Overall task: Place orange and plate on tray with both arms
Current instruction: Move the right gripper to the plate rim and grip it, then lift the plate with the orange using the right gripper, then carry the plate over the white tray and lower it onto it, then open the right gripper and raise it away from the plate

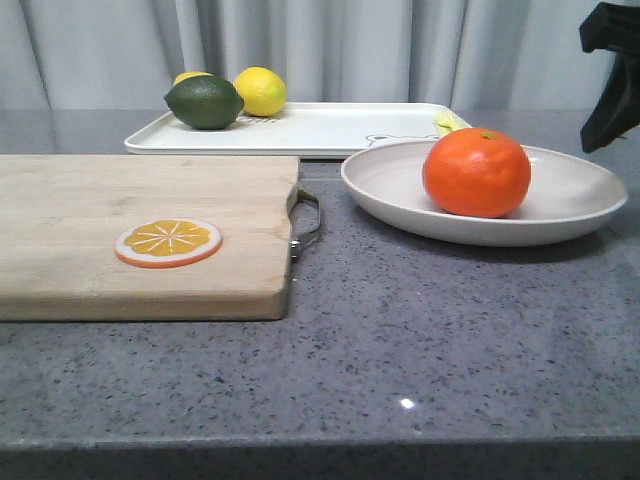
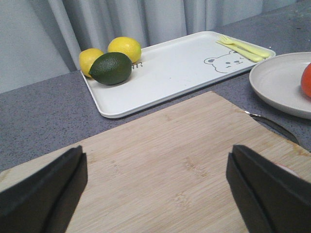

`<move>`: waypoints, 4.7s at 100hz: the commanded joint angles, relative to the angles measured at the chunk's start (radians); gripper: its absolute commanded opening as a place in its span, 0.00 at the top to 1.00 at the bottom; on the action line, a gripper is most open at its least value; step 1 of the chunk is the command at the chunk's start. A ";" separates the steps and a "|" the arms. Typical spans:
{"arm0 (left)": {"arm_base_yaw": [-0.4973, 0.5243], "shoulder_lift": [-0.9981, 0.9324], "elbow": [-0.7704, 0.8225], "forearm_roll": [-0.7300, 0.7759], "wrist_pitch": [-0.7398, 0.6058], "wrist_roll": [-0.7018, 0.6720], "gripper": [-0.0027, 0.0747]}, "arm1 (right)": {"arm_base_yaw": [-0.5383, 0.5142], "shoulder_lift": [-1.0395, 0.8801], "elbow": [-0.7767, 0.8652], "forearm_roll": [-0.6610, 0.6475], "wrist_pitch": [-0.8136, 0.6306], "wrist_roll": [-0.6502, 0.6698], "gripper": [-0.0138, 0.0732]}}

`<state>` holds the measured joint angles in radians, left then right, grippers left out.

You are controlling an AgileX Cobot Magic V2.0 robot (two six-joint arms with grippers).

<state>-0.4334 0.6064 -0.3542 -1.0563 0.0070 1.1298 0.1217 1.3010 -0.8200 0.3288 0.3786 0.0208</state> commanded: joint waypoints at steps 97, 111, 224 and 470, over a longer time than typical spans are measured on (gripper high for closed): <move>0.004 -0.001 -0.028 -0.008 -0.039 -0.005 0.24 | 0.006 0.092 -0.034 0.059 -0.070 -0.003 0.80; 0.004 -0.001 -0.028 -0.008 -0.039 -0.005 0.24 | 0.006 0.091 -0.034 0.087 -0.077 -0.003 0.92; 0.004 -0.001 -0.028 -0.008 -0.037 -0.005 0.24 | 0.006 0.494 -0.914 0.197 0.167 -0.030 0.96; 0.004 -0.001 -0.028 -0.008 -0.032 -0.005 0.24 | -0.004 0.829 -1.379 0.145 0.278 -0.170 0.47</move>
<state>-0.4334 0.6064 -0.3542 -1.0563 0.0063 1.1298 0.1302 2.2462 -2.1520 0.5329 0.6913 -0.1332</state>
